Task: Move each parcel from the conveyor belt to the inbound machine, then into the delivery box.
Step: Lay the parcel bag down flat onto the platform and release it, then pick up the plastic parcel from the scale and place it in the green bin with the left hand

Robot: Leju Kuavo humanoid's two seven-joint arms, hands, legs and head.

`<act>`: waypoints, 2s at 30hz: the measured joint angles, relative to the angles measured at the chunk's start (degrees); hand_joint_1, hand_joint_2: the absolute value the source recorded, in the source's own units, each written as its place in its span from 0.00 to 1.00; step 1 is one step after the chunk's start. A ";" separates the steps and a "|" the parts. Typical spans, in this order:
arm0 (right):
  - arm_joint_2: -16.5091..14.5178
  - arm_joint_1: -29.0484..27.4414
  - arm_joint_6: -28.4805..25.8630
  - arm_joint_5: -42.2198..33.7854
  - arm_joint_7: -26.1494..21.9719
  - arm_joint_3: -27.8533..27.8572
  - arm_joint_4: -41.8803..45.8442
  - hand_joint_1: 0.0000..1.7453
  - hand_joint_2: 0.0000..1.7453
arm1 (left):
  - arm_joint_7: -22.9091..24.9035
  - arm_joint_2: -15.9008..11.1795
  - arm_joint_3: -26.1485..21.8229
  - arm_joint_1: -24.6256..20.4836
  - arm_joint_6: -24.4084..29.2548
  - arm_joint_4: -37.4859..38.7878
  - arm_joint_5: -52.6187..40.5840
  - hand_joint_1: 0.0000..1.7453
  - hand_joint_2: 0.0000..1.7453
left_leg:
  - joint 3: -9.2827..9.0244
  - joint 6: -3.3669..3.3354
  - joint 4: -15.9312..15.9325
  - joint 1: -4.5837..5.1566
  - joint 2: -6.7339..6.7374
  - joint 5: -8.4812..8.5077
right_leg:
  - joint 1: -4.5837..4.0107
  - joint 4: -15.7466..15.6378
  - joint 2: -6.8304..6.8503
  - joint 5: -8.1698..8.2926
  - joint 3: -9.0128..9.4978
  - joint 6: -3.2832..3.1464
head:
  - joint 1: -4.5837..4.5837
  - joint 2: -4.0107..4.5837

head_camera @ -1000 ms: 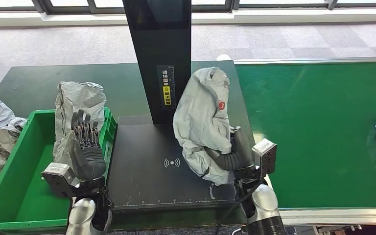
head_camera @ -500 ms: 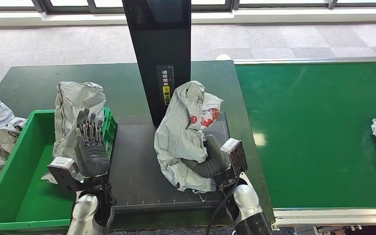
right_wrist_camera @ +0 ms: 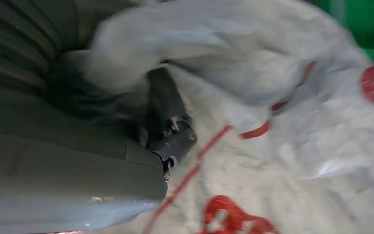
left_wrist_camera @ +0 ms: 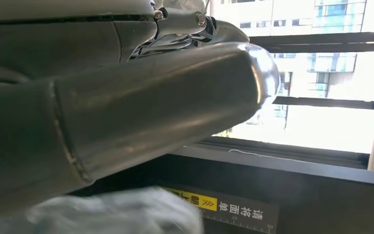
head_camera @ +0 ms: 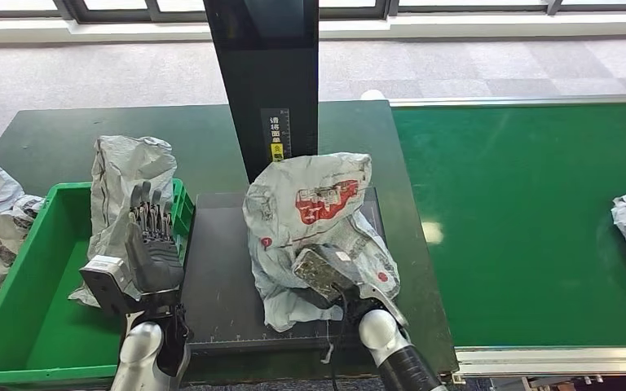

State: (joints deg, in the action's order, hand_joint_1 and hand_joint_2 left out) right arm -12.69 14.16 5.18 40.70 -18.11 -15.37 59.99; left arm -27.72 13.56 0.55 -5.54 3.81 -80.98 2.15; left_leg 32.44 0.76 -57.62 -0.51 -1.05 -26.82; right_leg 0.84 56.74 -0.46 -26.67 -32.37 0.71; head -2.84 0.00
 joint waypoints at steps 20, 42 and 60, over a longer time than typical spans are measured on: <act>3.24 -7.28 -3.19 12.35 -3.04 -4.40 3.51 0.00 0.00 | -0.43 -0.60 -2.55 -0.21 -1.29 0.72 4.02 0.00 0.00 | 0.00 0.02 0.00 0.00 0.04 0.00 | 0.00 0.00 -0.02 0.00 0.00 -0.01 | 0.00 0.00; 4.56 -17.77 -4.36 -12.01 -20.81 -2.65 39.04 0.00 0.00 | -4.60 -0.10 1.68 1.20 5.95 -3.82 -9.29 0.00 0.00 | -0.01 0.01 0.00 0.01 0.09 -0.01 | 0.01 -0.02 -0.06 0.01 -0.06 -0.01 | 0.00 0.00; 5.39 -18.19 -0.36 -20.27 -22.00 -2.03 47.31 0.00 1.00 | 11.06 -2.30 22.45 -13.11 7.34 15.61 -62.07 0.00 1.00 | -0.03 0.01 -0.02 0.05 0.16 0.00 | 0.04 -0.02 -0.12 0.09 -0.07 -0.01 | 0.00 0.00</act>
State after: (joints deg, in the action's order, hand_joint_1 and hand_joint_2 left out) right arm -7.29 -4.03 4.83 20.44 -40.11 -17.40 107.30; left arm -16.66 11.26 23.00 -18.65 11.15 -65.37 -59.92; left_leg 32.41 0.76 -57.63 -0.45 -0.89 -26.82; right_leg 0.88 56.71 -0.58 -26.58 -32.44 0.70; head -2.84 0.00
